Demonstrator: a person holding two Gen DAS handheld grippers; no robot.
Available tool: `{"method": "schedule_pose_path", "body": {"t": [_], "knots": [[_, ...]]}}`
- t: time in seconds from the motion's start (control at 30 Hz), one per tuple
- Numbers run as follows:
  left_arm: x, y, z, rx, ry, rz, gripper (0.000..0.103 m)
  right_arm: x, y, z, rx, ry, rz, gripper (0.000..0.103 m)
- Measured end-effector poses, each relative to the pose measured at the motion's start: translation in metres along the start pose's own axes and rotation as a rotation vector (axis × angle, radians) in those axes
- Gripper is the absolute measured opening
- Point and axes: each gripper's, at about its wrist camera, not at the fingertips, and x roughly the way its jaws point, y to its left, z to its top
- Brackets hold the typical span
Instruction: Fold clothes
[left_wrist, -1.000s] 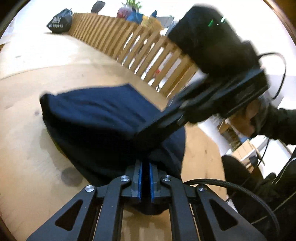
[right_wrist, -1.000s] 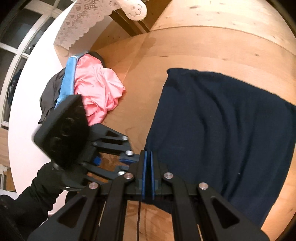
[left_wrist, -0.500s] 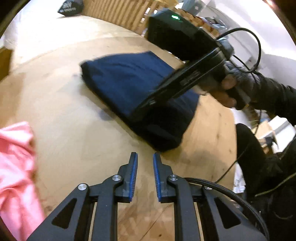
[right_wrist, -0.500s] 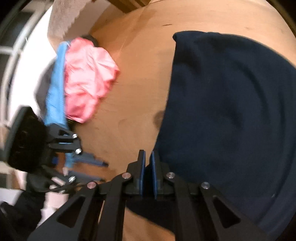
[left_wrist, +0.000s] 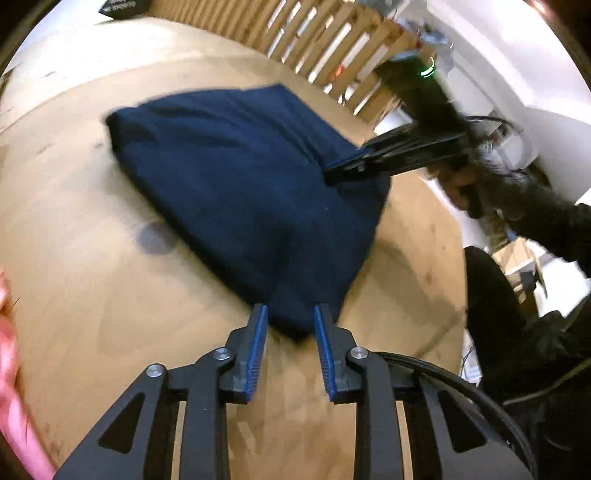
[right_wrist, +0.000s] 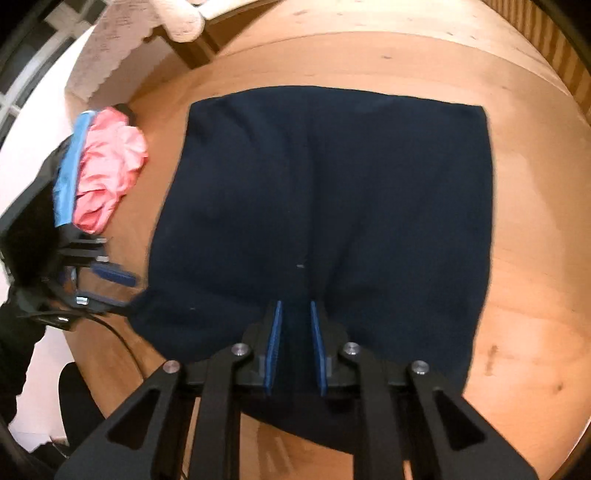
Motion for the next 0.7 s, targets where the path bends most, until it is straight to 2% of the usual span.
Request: {"method": "schedule_pose_path", "body": {"t": [0.13,0.2,0.3,0.4,0.47,0.5,0.53,0.6,0.63,0.7], "knots": [[0.005,-0.016,-0.019,0.082,0.068,0.023,0.028,-0.001,0.002,-0.004,-0.016,0.002,-0.026,0.017],[0.013,-0.026,-0.009,0.084,0.087,0.023,0.028,0.002,0.007,-0.005,-0.033,0.001,-0.059,0.017],[0.023,-0.031,0.006,0.077,0.076,0.028,0.028,0.002,0.005,-0.007,-0.037,0.002,-0.055,0.021],[0.029,-0.037,0.012,0.06,0.076,-0.024,0.029,-0.001,0.0,-0.012,-0.037,-0.007,0.027,0.046],[0.025,-0.044,0.009,0.103,0.12,-0.008,0.028,0.001,0.008,-0.015,-0.09,-0.007,0.063,0.082],[0.017,-0.043,0.011,0.1,0.116,-0.004,0.028,0.006,0.018,-0.017,-0.154,0.008,0.037,0.088],[0.008,-0.042,0.012,0.097,0.111,0.0,0.028,0.01,0.028,-0.018,-0.217,0.023,0.012,0.093],[-0.014,-0.037,0.024,0.081,0.066,0.019,0.028,0.013,0.044,-0.019,-0.312,0.046,-0.048,0.093],[-0.026,-0.033,0.033,0.074,0.033,0.033,0.029,0.009,0.045,-0.017,-0.314,0.038,-0.054,0.093],[-0.04,-0.024,0.054,0.084,-0.015,0.075,0.032,-0.009,0.036,-0.01,-0.236,-0.013,-0.015,0.092]]}}
